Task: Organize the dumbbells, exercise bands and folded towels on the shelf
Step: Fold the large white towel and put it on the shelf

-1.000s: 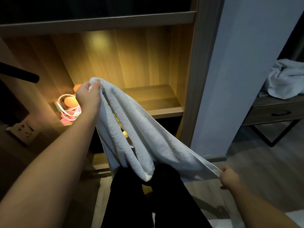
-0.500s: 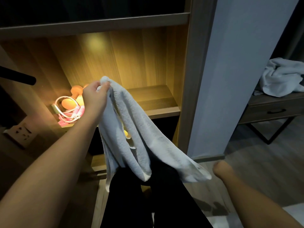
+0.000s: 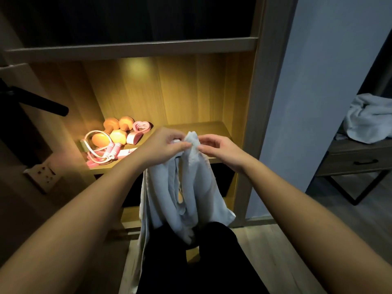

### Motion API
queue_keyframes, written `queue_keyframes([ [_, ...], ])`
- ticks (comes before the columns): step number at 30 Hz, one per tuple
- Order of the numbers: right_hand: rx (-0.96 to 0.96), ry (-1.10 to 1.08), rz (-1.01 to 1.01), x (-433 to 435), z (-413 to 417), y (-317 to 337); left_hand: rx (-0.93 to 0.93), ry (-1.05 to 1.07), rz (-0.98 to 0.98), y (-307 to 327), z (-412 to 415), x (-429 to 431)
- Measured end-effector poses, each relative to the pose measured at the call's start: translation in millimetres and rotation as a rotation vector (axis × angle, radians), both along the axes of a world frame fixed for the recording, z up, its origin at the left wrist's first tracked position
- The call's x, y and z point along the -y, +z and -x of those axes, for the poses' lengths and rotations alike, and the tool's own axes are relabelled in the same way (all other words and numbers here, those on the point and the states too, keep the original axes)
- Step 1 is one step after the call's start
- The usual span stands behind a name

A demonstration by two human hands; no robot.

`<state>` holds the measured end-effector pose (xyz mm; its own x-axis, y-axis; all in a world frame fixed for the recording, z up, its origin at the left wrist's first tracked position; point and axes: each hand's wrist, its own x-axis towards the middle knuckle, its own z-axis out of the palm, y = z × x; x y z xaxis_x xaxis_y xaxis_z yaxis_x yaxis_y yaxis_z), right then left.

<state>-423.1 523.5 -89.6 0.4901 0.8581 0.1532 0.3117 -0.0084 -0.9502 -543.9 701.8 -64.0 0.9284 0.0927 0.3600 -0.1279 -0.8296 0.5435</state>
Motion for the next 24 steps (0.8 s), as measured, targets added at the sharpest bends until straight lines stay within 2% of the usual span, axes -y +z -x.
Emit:
queue_keyframes([
  [12,0.147,0.025,0.027,-17.5,5.7,-3.7,-0.112,0.088,-0.083,-1.3,4.0,1.7],
  [14,0.185,-0.059,0.03,-16.1,-2.9,-1.9,-0.112,0.182,-0.109,-0.9,5.2,-6.5],
  [17,0.238,-0.296,0.099,-13.9,-26.0,0.6,-0.176,0.282,-0.162,-0.7,10.9,-32.9],
  [22,0.279,-0.544,0.22,1.2,-73.8,-3.5,-0.36,0.372,-0.148,-4.1,39.4,-77.1],
  [24,0.32,-0.662,0.28,15.7,-91.2,-3.7,-0.396,0.411,-0.076,-10.0,52.1,-90.6],
])
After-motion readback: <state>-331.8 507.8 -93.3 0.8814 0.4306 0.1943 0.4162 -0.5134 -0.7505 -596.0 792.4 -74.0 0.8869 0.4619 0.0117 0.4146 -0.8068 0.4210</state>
